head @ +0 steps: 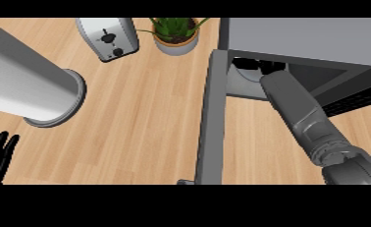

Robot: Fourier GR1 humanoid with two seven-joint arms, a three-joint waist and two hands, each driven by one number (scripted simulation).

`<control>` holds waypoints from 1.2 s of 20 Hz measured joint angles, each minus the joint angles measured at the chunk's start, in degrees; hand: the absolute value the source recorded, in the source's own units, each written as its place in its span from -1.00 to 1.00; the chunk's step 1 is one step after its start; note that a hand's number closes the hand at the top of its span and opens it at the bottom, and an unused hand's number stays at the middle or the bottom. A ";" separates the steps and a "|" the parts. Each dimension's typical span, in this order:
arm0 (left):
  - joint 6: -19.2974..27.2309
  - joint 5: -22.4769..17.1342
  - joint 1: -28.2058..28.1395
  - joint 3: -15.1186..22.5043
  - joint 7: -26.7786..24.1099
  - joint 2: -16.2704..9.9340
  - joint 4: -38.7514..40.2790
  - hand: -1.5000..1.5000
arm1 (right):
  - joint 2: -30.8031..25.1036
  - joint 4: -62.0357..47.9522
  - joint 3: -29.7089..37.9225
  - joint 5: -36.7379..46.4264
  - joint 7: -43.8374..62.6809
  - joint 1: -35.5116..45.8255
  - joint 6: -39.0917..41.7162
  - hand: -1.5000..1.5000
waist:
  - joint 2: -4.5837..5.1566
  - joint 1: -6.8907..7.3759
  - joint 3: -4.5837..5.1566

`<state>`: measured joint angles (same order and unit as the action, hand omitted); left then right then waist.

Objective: Pick up the milk, place it into the microwave and close the microwave

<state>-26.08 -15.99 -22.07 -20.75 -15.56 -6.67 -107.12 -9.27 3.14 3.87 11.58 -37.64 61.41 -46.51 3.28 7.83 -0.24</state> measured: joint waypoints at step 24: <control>-0.03 3.66 -5.83 1.69 -2.83 4.66 -4.28 -1.00 | 1.77 4.47 5.57 -5.30 -10.89 -8.37 16.13 -1.00 | -1.95 -4.22 0.05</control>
<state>-26.11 -12.33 -27.91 -19.06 -18.39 -2.01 -111.40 -7.50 7.62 9.43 6.28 -48.53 53.05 -30.38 1.33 3.61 -0.19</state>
